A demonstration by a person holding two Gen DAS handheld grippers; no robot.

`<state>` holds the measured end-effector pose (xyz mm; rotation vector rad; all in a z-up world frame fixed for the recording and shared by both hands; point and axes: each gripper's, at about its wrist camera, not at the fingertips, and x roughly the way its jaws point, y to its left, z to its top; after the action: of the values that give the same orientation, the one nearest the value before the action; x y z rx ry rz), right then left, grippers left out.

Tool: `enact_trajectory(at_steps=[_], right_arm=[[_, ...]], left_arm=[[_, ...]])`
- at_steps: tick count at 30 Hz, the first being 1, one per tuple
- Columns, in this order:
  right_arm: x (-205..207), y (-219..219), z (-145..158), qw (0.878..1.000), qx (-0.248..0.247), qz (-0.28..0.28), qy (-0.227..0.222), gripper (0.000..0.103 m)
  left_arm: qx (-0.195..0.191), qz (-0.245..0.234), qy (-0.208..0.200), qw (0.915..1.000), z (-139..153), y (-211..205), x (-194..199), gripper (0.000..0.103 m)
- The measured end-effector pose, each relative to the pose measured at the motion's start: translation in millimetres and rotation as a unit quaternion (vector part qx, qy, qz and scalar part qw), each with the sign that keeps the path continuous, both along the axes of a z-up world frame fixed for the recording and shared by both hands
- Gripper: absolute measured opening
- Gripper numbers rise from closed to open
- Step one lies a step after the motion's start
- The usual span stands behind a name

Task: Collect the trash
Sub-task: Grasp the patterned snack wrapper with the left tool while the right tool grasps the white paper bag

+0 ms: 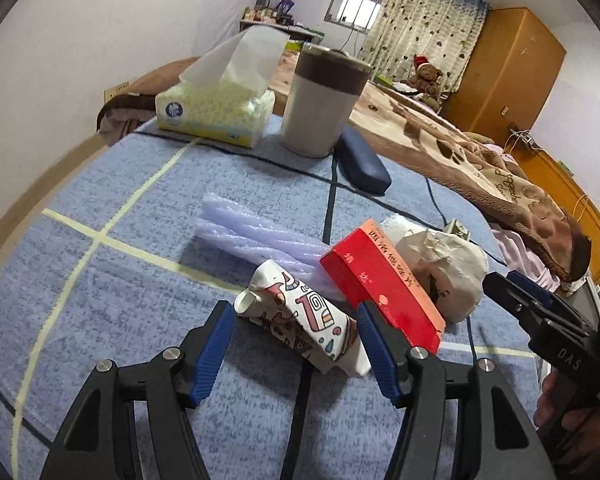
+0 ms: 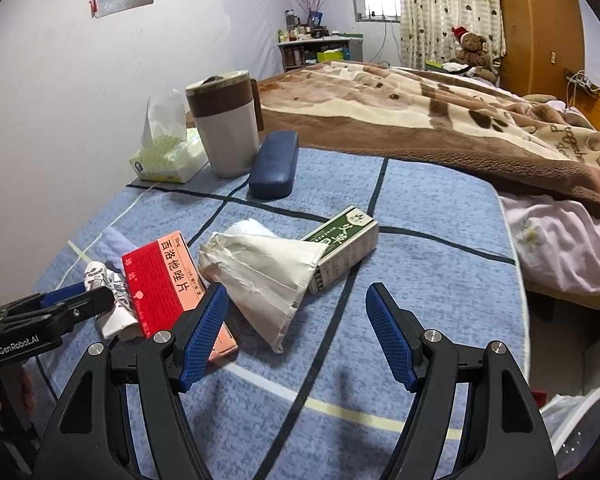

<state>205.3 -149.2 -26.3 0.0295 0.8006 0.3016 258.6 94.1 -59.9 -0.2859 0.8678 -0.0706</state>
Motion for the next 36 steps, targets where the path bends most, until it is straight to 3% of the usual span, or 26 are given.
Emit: enact_trajectory(at_steps=[4,13,16,18,22,26,29,36], right_arm=[[8.3,5.4,-4.9,1.0,0.004,0.002,0.012,0.073],[14.5,15.5,-11.4,1.0,0.018,0.006,0.025,0.073],[15.2,18.0,-12.6,0.999,0.017,0.009,0.026,0.072],[15.0,18.3,-13.7,0.999,0.019,0.008,0.029,0.067],[14.0,17.8,-14.2,0.999,0.027,0.005,0.03,0.057],[10.4,19.8,-11.8,0.999,0.021,0.007,0.024,0.05],[7.5,21.1,-10.5,1.0,0.018,0.01,0.018,0.035],[1.9,20.7,-8.3,0.999,0.03,0.01,0.011,0.019]], left_arm=[[-0.003,-0.003,0.006,1.0,-4.3,-2.1,6.8,0.066],[-0.051,0.008,0.024,0.9984,-17.2,2.8,17.4,0.067],[-0.042,0.008,0.024,0.9988,-18.0,0.9,20.0,0.067],[-0.046,0.011,0.024,0.9986,-18.1,1.8,20.1,0.065],[-0.061,0.005,0.019,0.998,-16.7,3.6,20.3,0.049],[-0.048,-0.001,0.013,0.9988,-12.7,-0.8,18.9,0.042],[-0.045,-0.004,0.007,0.999,-10.1,-2.6,16.8,0.027],[-0.026,-0.011,0.003,0.9996,-5.7,-6.5,10.4,0.026]])
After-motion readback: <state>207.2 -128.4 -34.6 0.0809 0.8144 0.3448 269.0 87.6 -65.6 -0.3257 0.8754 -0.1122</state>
